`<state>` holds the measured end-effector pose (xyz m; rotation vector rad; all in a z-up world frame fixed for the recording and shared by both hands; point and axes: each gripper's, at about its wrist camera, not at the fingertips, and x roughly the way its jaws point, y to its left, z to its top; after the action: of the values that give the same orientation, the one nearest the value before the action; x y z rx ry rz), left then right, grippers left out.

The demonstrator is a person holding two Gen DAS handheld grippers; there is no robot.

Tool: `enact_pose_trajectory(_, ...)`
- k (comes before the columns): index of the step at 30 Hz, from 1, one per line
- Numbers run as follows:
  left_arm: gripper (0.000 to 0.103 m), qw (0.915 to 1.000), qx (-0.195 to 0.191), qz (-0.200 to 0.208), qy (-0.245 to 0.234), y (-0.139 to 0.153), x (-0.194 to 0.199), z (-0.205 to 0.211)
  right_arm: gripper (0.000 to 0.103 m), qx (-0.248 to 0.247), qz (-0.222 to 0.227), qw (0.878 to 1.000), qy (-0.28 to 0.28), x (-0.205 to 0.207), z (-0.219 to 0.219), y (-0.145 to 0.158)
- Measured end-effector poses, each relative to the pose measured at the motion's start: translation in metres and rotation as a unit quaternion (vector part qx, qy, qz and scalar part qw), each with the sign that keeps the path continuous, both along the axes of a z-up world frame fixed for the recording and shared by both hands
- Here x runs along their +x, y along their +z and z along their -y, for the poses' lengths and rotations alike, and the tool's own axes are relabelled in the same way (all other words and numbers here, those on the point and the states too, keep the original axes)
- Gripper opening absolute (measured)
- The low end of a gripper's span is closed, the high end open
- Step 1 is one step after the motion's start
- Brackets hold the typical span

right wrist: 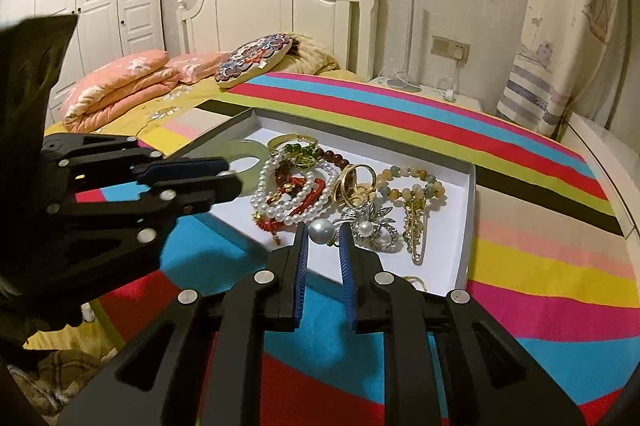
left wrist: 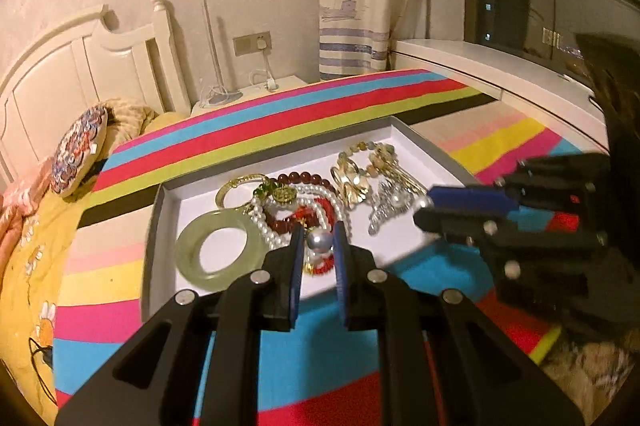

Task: Organize jewelry

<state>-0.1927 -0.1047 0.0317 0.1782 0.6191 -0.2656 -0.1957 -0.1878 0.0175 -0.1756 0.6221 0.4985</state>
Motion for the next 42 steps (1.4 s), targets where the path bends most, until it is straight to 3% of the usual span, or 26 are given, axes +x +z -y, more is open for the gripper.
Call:
enact_pose_trajectory(20, 0.016, 0.9971, -0.014, -0.015, 0.074, -0.007, 0.056, -0.01, 0.018, 0.0, -0.019, 1.0, -0.022, 0.03, -0.004, -0.005)
enact_pose_trajectory(22, 0.041, 0.9962, -0.011, -0.01, 0.086, -0.006, 0.055, -0.013, 0.018, 0.006, -0.023, 0.999, -0.026, 0.031, -0.003, -0.005)
enact_pose_trajectory(23, 0.062, 0.9959, -0.01, -0.004, 0.09, -0.005, 0.053, -0.014, 0.019, 0.008, -0.024, 0.999, -0.028, 0.032, -0.002, -0.004)
enact_pose_trajectory(24, 0.076, 0.9951, -0.007, 0.008, 0.098, -0.003, 0.05, -0.016, 0.022, 0.009, -0.023, 0.999, -0.032, 0.032, 0.0, -0.004)
enact_pose_trajectory(29, 0.101, 0.9896, -0.004, 0.056, 0.132, 0.012, 0.033, -0.029, 0.052, 0.024, -0.015, 0.998, -0.047, 0.028, 0.011, 0.002)
enact_pose_trajectory(30, 0.101, 0.9883, -0.006, 0.067, 0.137, 0.015, 0.028, -0.033, 0.053, 0.029, -0.012, 0.998, -0.053, 0.026, 0.014, 0.004)
enact_pose_trajectory(34, 0.101, 0.9852, -0.015, 0.08, 0.151, 0.022, 0.015, -0.044, 0.075, 0.042, 0.003, 0.996, -0.076, 0.017, 0.023, 0.01)
enact_pose_trajectory(37, 0.101, 0.981, -0.002, 0.089, 0.172, 0.02, 0.005, -0.047, 0.086, 0.042, 0.013, 0.995, -0.089, 0.009, 0.025, 0.012)
enact_pose_trajectory(42, 0.101, 0.9845, -0.039, 0.062, 0.159, 0.006, 0.001, -0.056, 0.086, 0.024, 0.005, 0.994, -0.11, 0.007, 0.021, 0.003)
